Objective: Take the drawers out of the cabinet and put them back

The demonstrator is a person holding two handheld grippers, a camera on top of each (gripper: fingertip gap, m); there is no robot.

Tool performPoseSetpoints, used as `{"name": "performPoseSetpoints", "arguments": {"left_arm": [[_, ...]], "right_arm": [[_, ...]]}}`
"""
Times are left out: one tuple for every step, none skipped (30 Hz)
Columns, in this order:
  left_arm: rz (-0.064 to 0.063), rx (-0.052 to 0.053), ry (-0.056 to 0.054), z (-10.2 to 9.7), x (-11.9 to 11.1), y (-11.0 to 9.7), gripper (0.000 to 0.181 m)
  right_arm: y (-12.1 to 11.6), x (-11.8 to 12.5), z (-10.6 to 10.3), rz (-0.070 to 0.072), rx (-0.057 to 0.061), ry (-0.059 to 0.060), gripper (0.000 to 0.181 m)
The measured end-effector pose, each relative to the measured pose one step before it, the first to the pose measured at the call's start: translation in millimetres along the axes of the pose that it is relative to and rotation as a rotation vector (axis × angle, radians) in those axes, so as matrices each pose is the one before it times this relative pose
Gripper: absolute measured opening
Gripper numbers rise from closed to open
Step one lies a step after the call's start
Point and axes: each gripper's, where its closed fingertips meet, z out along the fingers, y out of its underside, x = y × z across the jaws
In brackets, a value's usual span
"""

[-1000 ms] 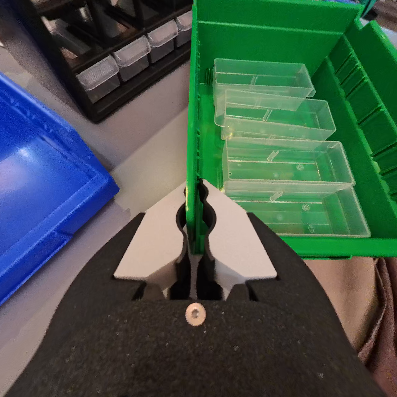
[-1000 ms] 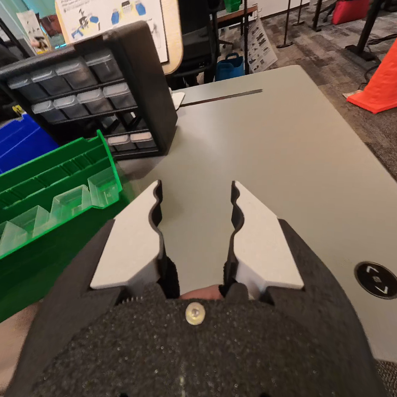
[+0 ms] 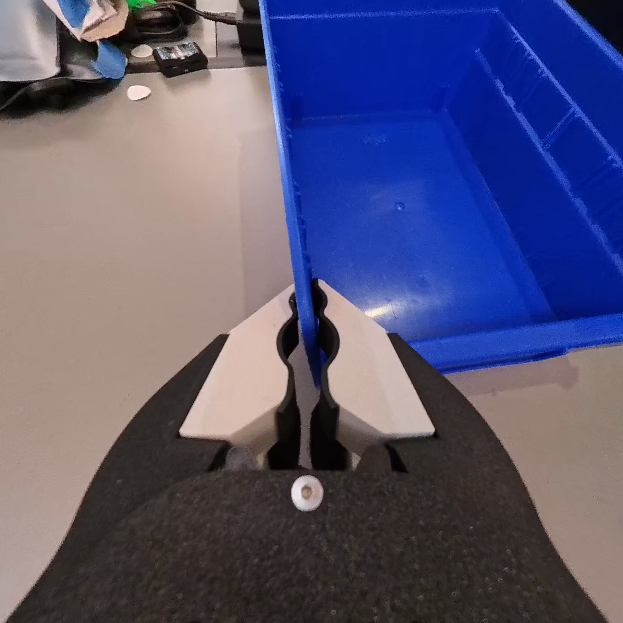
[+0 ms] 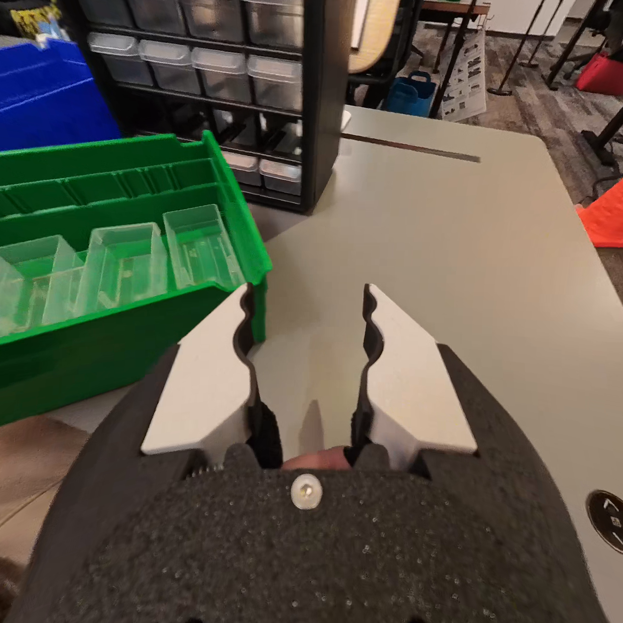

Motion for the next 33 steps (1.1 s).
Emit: {"name": "performPoseSetpoints", "arguments": {"left_arm": [[0.0038, 0.0013, 0.0056, -5.81, -1.77, 3.98, 0.002], [0.003, 0.003, 0.0044, -7.09, -2.73, 4.68, 0.002], [-0.0046, 0.0035, 0.008, -8.42, -3.35, 5.11, 0.002], [-0.0125, 0.0022, 0.0112, -9.45, -3.68, 6.01, 0.002], [-0.0148, 0.0056, 0.01, -10.36, -4.25, 6.0, 0.002], [-0.011, 0.0071, 0.008, -10.99, -4.19, 6.11, 0.002], [-0.0001, 0.0064, 0.0065, -11.25, -3.43, 6.07, 0.002], [0.0099, 0.0035, 0.0034, -11.51, -2.67, 6.21, 0.002], [0.0051, 0.0016, 0.0004, -11.87, -2.24, 6.49, 0.002], [-0.0003, 0.0009, -0.001, -11.75, -1.98, 6.35, 0.002], [0.0018, -0.0013, -0.0033, -11.21, -1.47, 6.52, 0.002], [0.0052, -0.0031, -0.004, -10.69, -0.61, 6.47, 0.002], [0.0044, 0.0006, -0.0034, -9.81, 0.25, 5.64, 0.002], [0.0002, 0.0012, -0.0005, -8.65, 0.93, 5.18, 0.002], [-0.002, 0.0005, 0.0, -7.28, 1.06, 4.58, 0.002], [-0.0083, 0.0028, 0.0023, -5.92, 1.58, 3.83, 0.002], [-0.0087, 0.0031, 0.0019, -4.46, 1.77, 3.34, 0.002], [-0.0055, 0.0019, 0.0001, -3.46, 1.78, 3.08, 0.002], [-0.0069, 0.0027, -0.0003, -2.24, 1.91, 2.71, 0.002], [-0.008, 0.002, -0.0018, -1.3, 1.55, 2.76, 0.002], [-0.0118, 0.0018, -0.0017, -0.65, 1.35, 2.8, 0.002], [-0.0175, 0.0082, 0.0017, -0.93, 1.18, 1.52, 0.002], [-0.0095, 0.0103, -0.0006, -1.41, 0.57, 0.46, 0.002], [-0.0066, 0.0024, -0.0048, -1.59, 0.07, 0.88, 0.001], [-0.0035, 0.0001, -0.0084, -1.69, -0.31, 0.86, 0.001], [-0.0033, 0.0007, -0.0086, -1.67, -0.42, 1.01, 0.003], [-0.0064, 0.0019, -0.0061, -1.6, -0.36, 0.79, 0.002], [-0.0042, 0.0008, -0.0047, -1.44, -0.38, 0.91, 0.002], [-0.0006, -0.0013, -0.0042, -1.3, -0.64, 0.66, 0.002], [0.0001, -0.0015, -0.001, -0.82, -0.23, 0.51, 0.003], [-0.0032, 0.0001, 0.0005, -0.43, -0.23, 0.18, 0.003], [-0.0061, 0.0006, -0.0027, -0.06, -0.61, -0.12, 0.003], [-0.0045, -0.0017, -0.0087, -0.37, -1.65, -0.08, 0.002]], "right_arm": [[-4.64, -10.61, -0.72, -0.0103, -0.0043, -0.0227, 0.064], [-6.58, -14.22, -0.35, -0.013, -0.0058, -0.0338, 0.063], [-8.06, -16.61, 0.62, -0.0154, -0.0114, -0.0406, 0.062], [-9.01, -19.29, 1.9, -0.0163, -0.0199, -0.0499, 0.06], [-10.49, -20.4, 3.48, -0.0164, -0.0201, -0.0528, 0.058], [-11.95, -19.24, 4.83, -0.015, -0.0165, -0.0484, 0.054], [-13.72, -20.68, 7.17, -0.0131, -0.0131, -0.0549, 0.049], [-13.84, -23.12, 9.78, -0.029, -0.0196, -0.069, 0.048], [-13.55, -20.35, 12.46, -0.0426, -0.0292, -0.052, 0.049], [-14.96, -17.58, 14.24, -0.056, -0.0292, -0.0373, 0.051], [-16.71, -14.34, 16.05, -0.065, -0.0263, -0.0264, 0.051], [-17.85, -11.33, 18.03, -0.0629, -0.0284, -0.0222, 0.051], [-18.92, -10.5, 19.82, -0.0522, -0.0287, -0.0349, 0.051], [-19.26, -8.9, 21.56, -0.047, -0.0343, -0.045, 0.049], [-19.38, -2.04, 22.79, -0.0531, -0.0381, -0.0191, 0.047], [-18.51, 2.27, 23.85, -0.0609, -0.0454, -0.0067, 0.046], [-17.66, 2.17, 24.49, -0.0458, -0.0495, -0.0204, 0.046], [-16.71, 1.65, 24.39, -0.0331, -0.0519, -0.033, 0.046], [-13.88, 3.22, 23.58, -0.0377, -0.0626, -0.03, 0.047], [-10.83, 7.4, 22.34, -0.0395, -0.0703, -0.0092, 0.048], [-9.25, 9.73, 20.74, -0.0371, -0.065, 0.0031, 0.048], [-8.77, 8.03, 19.07, -0.0314, -0.0511, -0.0072, 0.049], [-6.26, 6.8, 16.96, -0.0218, -0.0465, -0.0145, 0.049], [-3.74, 7.54, 15.12, -0.0123, -0.0452, -0.011, 0.049], [-2.01, 6.19, 13.24, -0.0042, -0.039, -0.0143, 0.049], [-0.91, 2.13, 11.97, -0.0019, -0.0312, -0.0308, 0.049], [1.59, 0.8, 11.22, -0.009, -0.0387, -0.0299, 0.049], [3.7, 3.31, 10.29, -0.015, -0.0478, -0.006, 0.048], [2.86, 3.77, 9.18, -0.0182, -0.0387, 0.0072, 0.044], [-0.37, -4.34, 7.05, -0.0259, -0.0127, -0.0389, 0.036], [-3.13, -10.82, 3.97, -0.0138, 0.0079, -0.0798, 0.016], [-4.18, -4.77, 1.81, 0.002, 0.017, -0.0436, 0.005], [-2.69, -0.75, -0.68, 0.0026, 0.009, -0.0227, 0.002]]}}
